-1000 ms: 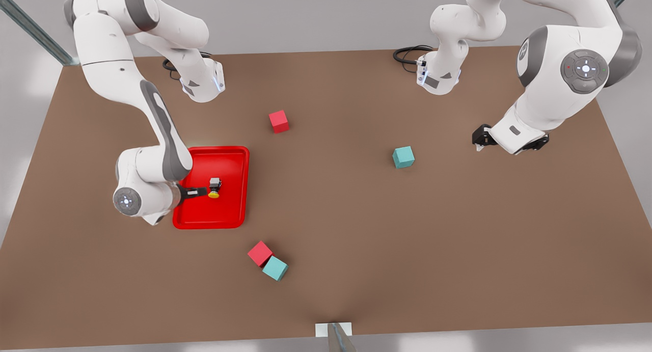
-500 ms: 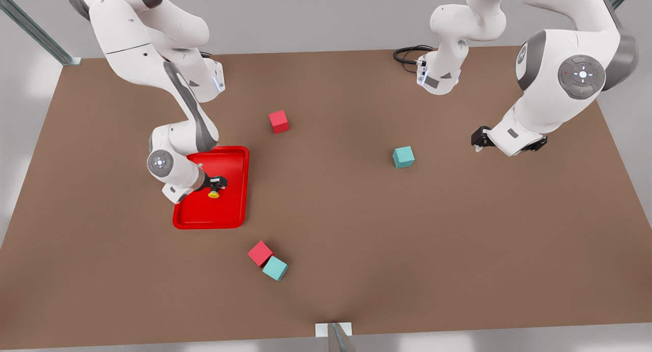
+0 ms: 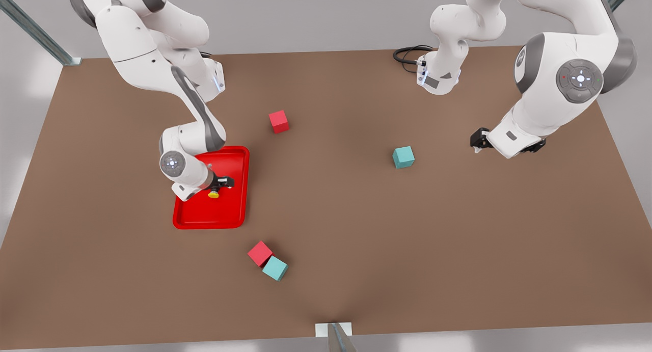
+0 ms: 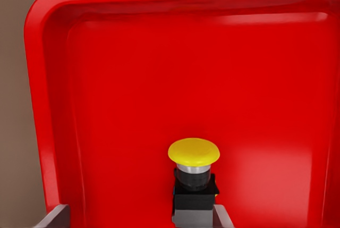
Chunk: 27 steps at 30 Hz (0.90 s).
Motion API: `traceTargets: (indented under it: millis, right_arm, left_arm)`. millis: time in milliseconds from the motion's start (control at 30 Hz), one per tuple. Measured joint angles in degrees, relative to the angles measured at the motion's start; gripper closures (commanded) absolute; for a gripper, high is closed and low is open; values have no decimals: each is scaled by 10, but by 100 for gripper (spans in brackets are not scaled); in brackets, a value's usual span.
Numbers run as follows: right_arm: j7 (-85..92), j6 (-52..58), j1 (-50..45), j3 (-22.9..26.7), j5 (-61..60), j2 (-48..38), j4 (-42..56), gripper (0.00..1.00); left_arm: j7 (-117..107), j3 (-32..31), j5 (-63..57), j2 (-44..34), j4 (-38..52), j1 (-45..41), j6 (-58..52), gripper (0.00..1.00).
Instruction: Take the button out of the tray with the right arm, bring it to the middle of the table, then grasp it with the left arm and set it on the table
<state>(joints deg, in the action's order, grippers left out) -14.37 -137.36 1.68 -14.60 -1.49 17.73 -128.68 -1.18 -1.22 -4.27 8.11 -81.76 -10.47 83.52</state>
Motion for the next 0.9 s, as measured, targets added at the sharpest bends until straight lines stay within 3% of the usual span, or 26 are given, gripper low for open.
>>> traceTargets:
  millis: [900]
  right_arm:
    - [-34, 14, 20, 4, 8, 49, -9, 0]
  left_arm:
    - [0, 0, 1, 8, -2, 0, 1, 0]
